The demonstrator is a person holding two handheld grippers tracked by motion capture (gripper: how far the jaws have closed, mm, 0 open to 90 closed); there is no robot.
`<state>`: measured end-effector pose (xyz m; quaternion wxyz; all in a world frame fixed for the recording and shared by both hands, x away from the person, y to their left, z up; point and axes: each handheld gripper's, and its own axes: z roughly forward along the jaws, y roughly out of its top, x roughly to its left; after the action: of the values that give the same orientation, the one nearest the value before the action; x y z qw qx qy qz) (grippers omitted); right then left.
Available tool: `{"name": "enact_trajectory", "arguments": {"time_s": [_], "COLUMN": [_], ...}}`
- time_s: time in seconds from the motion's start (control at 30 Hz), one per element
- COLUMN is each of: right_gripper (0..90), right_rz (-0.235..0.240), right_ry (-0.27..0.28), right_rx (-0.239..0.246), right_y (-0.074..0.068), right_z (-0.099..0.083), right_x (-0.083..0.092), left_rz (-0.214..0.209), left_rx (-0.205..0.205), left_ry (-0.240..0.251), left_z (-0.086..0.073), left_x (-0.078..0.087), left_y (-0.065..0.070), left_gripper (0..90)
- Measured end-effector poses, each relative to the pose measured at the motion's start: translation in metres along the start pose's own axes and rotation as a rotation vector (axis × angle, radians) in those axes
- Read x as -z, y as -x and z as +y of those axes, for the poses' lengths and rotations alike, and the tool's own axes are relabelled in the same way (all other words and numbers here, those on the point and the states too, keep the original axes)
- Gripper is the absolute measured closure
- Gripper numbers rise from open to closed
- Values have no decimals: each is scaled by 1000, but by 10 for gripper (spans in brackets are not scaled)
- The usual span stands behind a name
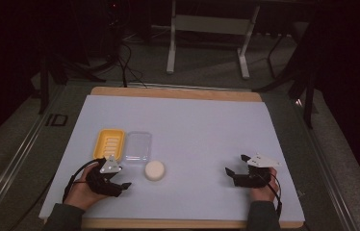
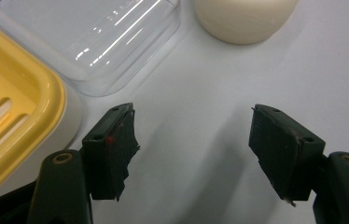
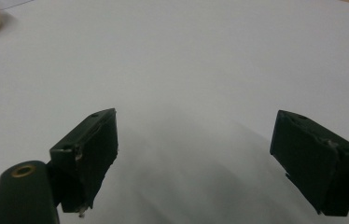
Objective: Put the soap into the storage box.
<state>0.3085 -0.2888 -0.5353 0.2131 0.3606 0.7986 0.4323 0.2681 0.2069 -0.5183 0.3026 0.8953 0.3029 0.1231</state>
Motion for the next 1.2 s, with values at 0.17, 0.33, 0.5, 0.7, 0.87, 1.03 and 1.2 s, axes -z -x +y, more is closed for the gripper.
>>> {"name": "enact_trajectory", "arguments": {"time_s": [0.17, 0.33, 0.5, 0.7, 0.87, 1.03, 1.2], "right_gripper": [150, 150, 150, 150, 150, 150, 150], "right_rz": [0, 1, 1, 2, 3, 2, 2], "right_ry": [0, -1, 0, -1, -3, -3, -3], "right_rx": [1, 1, 1, 1, 2, 1, 0], "right_y": [0, 0, 0, 0, 0, -1, -1], "right_z": [0, 0, 0, 0, 0, 0, 0], "right_x": [0, 0, 0, 0, 0, 0, 0], "left_rz": [-19, -27, -31, -29, -45, -52, -60], "left_rx": [-20, -42, -72, -107, -123, -157, -183], "left_ry": [-23, -49, -73, -97, -100, -129, -141], "left_z": [6, 11, 18, 25, 31, 38, 45], "left_x": [-1, -4, -6, -8, -6, -6, -6], "left_y": [0, 0, 1, 1, -1, -1, -1], "left_gripper": [321, 318, 304, 285, 285, 283, 281]}}
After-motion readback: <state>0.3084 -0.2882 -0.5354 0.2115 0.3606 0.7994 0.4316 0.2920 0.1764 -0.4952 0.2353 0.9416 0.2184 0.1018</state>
